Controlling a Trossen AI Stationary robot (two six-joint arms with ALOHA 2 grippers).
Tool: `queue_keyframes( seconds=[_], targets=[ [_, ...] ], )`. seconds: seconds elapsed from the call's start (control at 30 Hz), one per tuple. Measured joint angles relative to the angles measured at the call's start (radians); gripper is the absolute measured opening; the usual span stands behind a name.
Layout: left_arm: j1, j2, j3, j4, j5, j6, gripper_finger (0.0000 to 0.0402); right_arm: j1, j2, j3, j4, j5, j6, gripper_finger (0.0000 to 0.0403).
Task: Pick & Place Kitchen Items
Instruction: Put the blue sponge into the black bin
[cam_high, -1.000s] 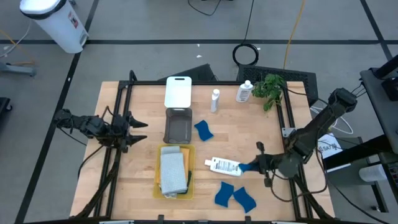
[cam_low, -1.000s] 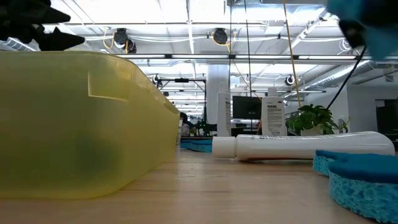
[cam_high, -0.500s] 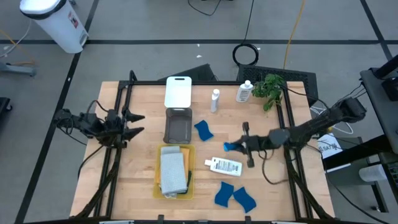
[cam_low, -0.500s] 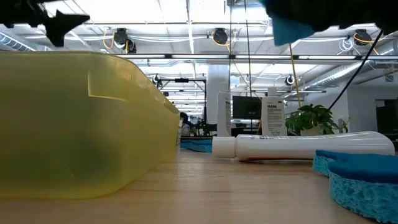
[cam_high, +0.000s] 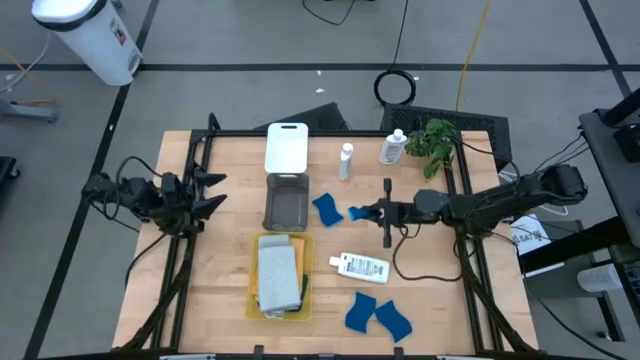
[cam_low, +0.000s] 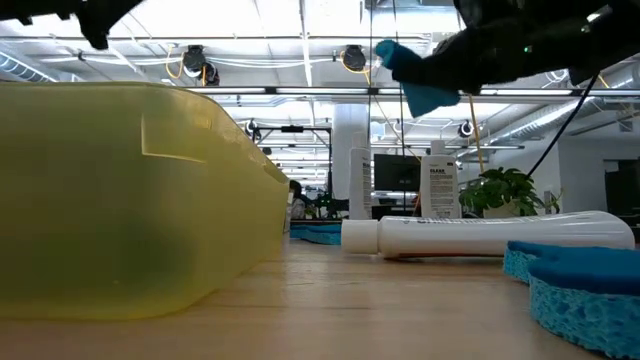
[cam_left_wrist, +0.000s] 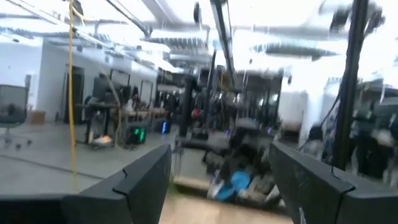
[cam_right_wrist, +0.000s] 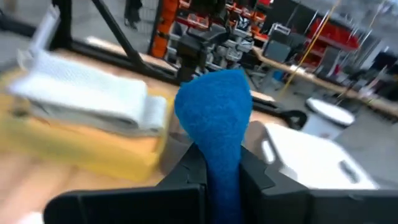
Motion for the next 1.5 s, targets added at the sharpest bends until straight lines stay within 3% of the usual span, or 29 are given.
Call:
queue_keyframes(
  seconds=[0.13, 0.33, 0.4, 0.63, 0.83, 1.13, 1.23, 1.5],
  targets=[
    [0.0, 0.023, 0.001, 0.132, -0.017, 0.083, 0.0274, -0.047, 0.018, 0.0, 0.058, 0.0, -0.114, 0.0019],
    [0.031, 0.097, 0.001, 0.278, -0.28, 0.176, 0.0274, -0.115, 0.067, 0.0, 0.186, -0.001, -0.194, 0.0019],
    [0.056, 0.133, 0.001, 0.282, -0.289, 0.129, 0.0274, -0.128, 0.085, 0.0, 0.221, -0.001, -0.267, 0.0019],
    [0.173, 0.398, 0.027, 0.342, 0.123, 0.105, 0.0274, -0.148, 0.167, 0.0, 0.406, 0.0, -0.463, 0.0019],
    [0.29, 0.724, 0.223, 0.25, 0.107, 0.016, 0.0273, -0.148, 0.231, 0.001, 0.536, 0.001, -0.56, 0.0019],
    [0.402, 1.191, 0.556, 0.201, 0.253, 0.002, 0.0273, -0.148, 0.249, 0.007, 0.545, 0.03, -0.67, 0.0019],
    [0.408, 1.3, 0.624, 0.192, 0.284, 0.02, 0.0273, -0.148, 0.248, 0.007, 0.596, 0.085, -0.695, 0.0019],
    [0.412, 1.483, 0.754, 0.203, 0.283, 0.07, 0.0273, -0.146, 0.249, 0.006, 0.594, 0.086, -0.66, 0.0019]
  ],
)
